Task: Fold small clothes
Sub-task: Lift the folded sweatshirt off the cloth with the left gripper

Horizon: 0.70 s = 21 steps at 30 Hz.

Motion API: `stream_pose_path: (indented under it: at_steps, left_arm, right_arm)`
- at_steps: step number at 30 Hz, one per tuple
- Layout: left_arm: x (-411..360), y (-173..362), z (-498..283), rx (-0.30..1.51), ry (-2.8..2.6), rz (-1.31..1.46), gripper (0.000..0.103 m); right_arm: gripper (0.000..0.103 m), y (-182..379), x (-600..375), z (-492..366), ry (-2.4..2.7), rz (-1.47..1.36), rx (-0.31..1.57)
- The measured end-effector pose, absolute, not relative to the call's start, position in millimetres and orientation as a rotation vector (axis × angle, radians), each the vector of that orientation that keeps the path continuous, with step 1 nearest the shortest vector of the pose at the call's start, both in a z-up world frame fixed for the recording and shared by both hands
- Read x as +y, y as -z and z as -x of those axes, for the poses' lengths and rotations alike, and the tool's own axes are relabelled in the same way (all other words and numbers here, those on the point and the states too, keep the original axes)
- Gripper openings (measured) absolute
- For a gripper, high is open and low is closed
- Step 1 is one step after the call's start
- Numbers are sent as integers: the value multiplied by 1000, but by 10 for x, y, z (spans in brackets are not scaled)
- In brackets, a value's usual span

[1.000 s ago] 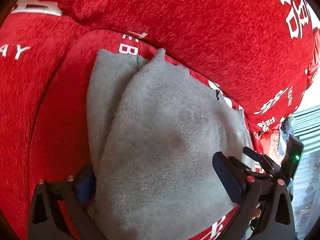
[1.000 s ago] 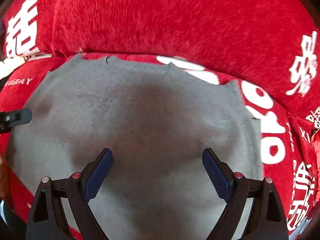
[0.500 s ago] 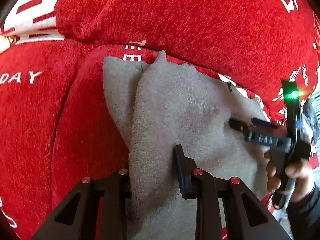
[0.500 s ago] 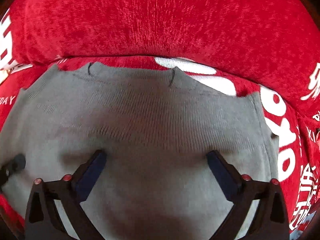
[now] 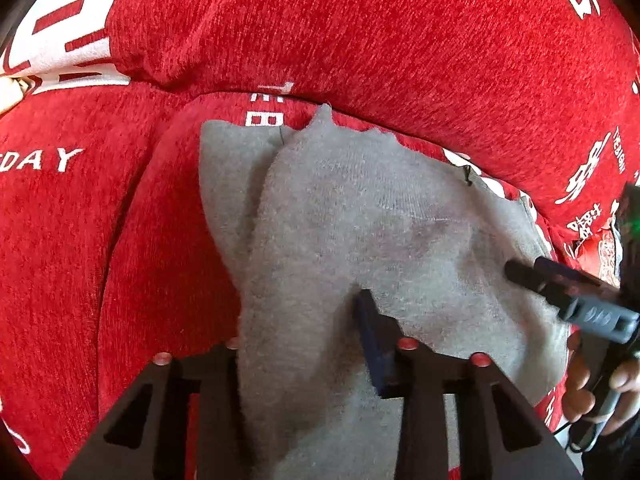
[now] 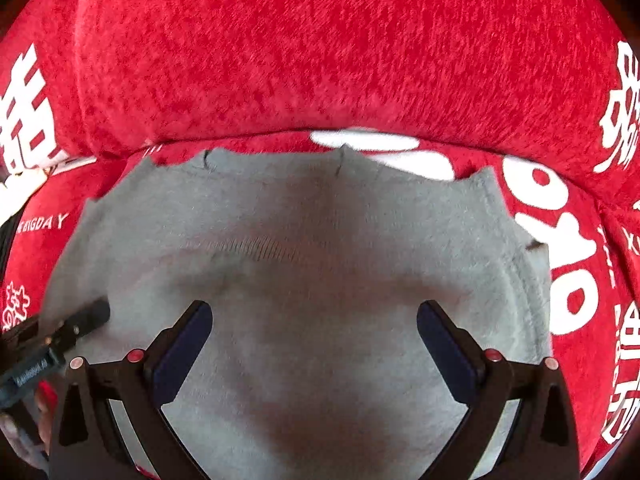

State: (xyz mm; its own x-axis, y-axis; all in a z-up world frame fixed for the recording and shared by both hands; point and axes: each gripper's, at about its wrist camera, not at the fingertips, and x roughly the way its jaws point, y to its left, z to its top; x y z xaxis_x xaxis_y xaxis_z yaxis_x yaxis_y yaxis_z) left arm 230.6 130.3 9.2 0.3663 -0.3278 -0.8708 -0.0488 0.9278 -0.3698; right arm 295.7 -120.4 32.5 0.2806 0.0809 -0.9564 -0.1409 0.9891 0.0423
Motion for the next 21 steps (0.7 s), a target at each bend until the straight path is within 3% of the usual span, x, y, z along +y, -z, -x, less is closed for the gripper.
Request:
stream_pose_path:
  at_steps: [3, 5, 21]
  left_arm:
    - [1277, -144, -2292, 1187, 174, 333, 26]
    - [1264, -183, -2284, 1186, 166, 323, 23]
    - [990, -631, -2343, 1220, 119, 274, 20]
  right_arm:
    - [103, -33, -1102, -2923, -117, 166, 1341]
    - [103, -35, -1049, -2876, -114, 184, 1257]
    - [103, -51, -1104, -3077, -124, 180, 1312]
